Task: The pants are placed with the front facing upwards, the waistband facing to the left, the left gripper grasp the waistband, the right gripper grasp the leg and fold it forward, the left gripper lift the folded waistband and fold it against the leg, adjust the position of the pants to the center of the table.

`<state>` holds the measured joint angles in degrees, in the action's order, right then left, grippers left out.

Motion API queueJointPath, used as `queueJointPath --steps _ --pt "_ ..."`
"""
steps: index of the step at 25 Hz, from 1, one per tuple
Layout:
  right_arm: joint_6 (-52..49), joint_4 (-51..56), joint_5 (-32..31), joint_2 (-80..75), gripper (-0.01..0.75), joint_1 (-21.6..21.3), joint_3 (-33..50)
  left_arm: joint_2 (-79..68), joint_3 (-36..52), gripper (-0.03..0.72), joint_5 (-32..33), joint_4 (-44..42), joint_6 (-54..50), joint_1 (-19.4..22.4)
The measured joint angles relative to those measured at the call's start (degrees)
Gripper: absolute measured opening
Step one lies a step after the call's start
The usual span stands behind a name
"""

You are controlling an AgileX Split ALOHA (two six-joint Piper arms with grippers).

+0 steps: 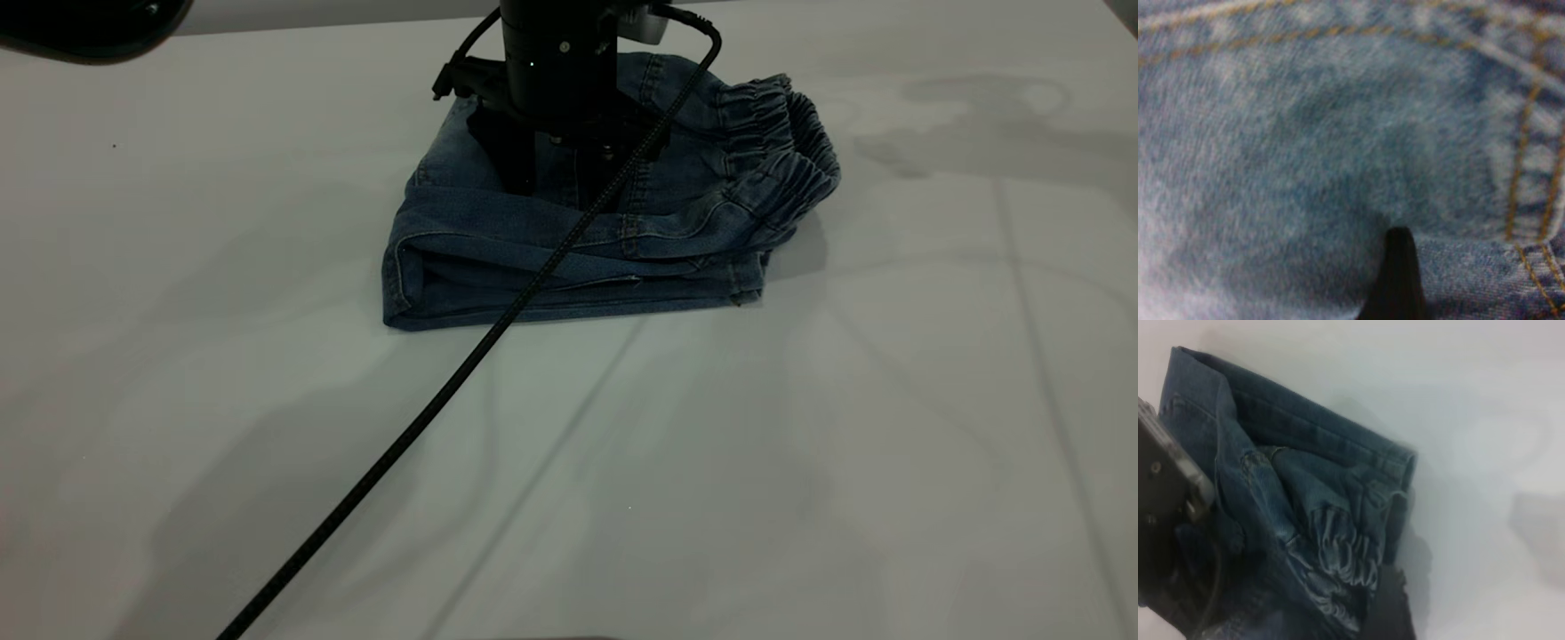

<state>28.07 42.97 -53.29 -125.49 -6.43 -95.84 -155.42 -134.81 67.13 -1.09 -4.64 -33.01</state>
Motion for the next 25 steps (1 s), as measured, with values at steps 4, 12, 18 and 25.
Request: queueJointPath --steps 4,12,18,25 --pt "0.1 0.6 -0.6 0.0 0.528 0.0 0.0 0.1 0.1 0.563 0.0 0.2 -5.6 0.0" --pt "0.6 1.5 -1.4 0.0 0.528 0.0 0.0 0.1 0.1 0.563 -0.2 1.1 -15.8 0.0" --pt "0.8 1.7 -2.1 0.0 0.528 0.0 0.0 0.1 0.1 0.563 -1.7 1.5 -25.0 0.0" --pt "1.3 1.7 -2.1 0.1 0.528 0.0 -0.1 1.0 -0.4 0.563 -1.7 1.5 -23.6 0.0"
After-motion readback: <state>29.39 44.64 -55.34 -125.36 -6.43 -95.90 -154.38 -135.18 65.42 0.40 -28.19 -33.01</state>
